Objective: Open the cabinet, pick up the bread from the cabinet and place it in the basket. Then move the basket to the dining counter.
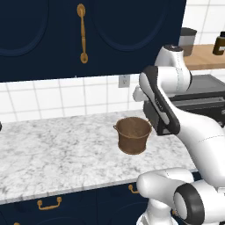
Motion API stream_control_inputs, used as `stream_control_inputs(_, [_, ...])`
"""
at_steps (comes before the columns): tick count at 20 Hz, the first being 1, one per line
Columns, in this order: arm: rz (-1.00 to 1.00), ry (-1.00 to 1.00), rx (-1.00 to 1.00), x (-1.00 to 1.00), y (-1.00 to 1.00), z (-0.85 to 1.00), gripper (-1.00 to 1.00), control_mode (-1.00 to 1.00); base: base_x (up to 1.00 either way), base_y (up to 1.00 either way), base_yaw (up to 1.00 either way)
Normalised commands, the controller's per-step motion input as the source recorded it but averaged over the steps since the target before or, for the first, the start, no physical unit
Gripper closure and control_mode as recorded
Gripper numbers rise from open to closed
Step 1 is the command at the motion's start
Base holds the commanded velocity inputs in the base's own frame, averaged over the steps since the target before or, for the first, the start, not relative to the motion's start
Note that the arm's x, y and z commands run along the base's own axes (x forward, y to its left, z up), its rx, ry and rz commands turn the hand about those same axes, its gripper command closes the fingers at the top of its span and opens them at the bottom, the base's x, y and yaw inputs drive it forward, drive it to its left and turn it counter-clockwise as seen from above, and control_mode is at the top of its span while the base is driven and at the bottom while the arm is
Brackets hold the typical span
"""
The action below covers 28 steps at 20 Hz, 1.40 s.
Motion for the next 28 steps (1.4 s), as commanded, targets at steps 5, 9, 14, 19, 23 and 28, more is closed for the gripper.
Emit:
stream_control_inputs(5, [0.01, -0.05, -0.03, -0.45, 0.12, 0.03, -1.00, -1.00, 0.00, 0.00, 0.00])
stream_control_inputs(9, [0.00, -0.32, 0.00, -0.55, 0.46, 0.72, -1.00, -1.00, 0.00, 0.00, 0.00])
stream_control_inputs(14, [0.00, -0.38, 0.00, -0.26, 0.66, 0.99, -1.00, -1.00, 0.00, 0.00, 0.00])
stream_control_inputs(19, [0.00, -0.40, 0.00, -0.01, 0.82, 0.93, -1.00, -1.00, 0.00, 0.00, 0.00])
stream_control_inputs(23, [0.00, -0.16, 0.00, 0.19, 0.78, 0.84, -1.00, -1.00, 0.00, 0.00, 0.00])
stream_control_inputs(28, [0.00, -0.02, 0.05, 0.51, 0.58, 0.57, -1.00, -1.00, 0.00, 0.00, 0.00])
